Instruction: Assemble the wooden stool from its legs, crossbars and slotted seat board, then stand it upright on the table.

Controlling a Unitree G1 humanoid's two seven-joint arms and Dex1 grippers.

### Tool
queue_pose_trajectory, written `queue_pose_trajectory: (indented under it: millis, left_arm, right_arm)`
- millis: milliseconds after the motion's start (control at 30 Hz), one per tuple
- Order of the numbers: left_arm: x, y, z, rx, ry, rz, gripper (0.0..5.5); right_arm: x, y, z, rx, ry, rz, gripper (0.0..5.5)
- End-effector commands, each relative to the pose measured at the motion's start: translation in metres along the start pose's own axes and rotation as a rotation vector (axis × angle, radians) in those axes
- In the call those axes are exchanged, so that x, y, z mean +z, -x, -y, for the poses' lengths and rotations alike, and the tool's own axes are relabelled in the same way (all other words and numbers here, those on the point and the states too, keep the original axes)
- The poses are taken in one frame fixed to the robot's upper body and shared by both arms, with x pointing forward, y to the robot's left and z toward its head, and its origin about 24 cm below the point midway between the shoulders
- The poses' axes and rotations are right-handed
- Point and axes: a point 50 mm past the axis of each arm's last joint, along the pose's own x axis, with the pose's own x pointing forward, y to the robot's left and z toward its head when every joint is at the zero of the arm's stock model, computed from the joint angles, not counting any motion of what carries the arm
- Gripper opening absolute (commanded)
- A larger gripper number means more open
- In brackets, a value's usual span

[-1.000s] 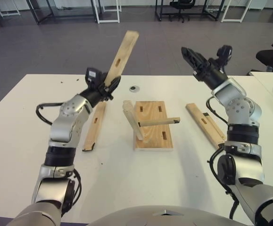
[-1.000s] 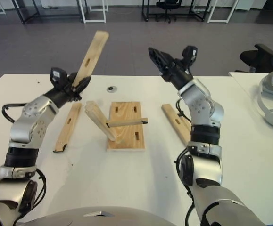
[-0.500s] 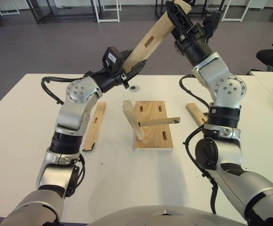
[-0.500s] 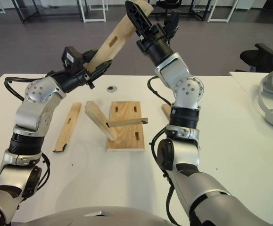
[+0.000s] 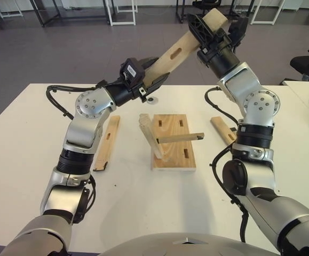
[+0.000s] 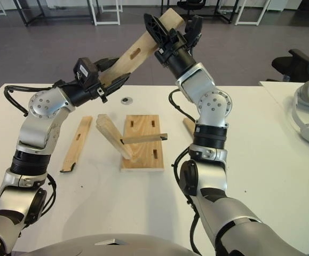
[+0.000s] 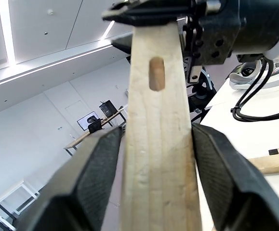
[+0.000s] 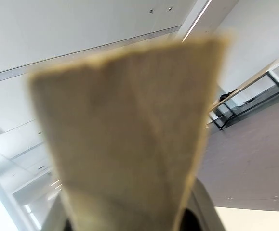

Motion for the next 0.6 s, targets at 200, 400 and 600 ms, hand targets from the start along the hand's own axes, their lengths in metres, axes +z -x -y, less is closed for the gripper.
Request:
queue_pose_trajectory:
  millis: [200, 400, 600]
  left_arm:
    - [-0.057, 0.073, 0.018, 0.273, 0.136, -0.359, 4.09]
    - [-0.096, 0.119, 0.100, 0.301, 0.283, -0.737, 4.59]
    - [-0.106, 0.115, 0.123, 0.205, 0.386, -0.858, 4.59]
  right_arm:
    - [0.020, 0.143, 0.041, -0.472, 0.097, 0.181, 1.01]
    - [-0.009, 0.218, 0.029, -0.703, -0.014, 0.139, 1.01]
    - [-0.042, 0.216, 0.032, -0.771, -0.061, 0.118, 1.01]
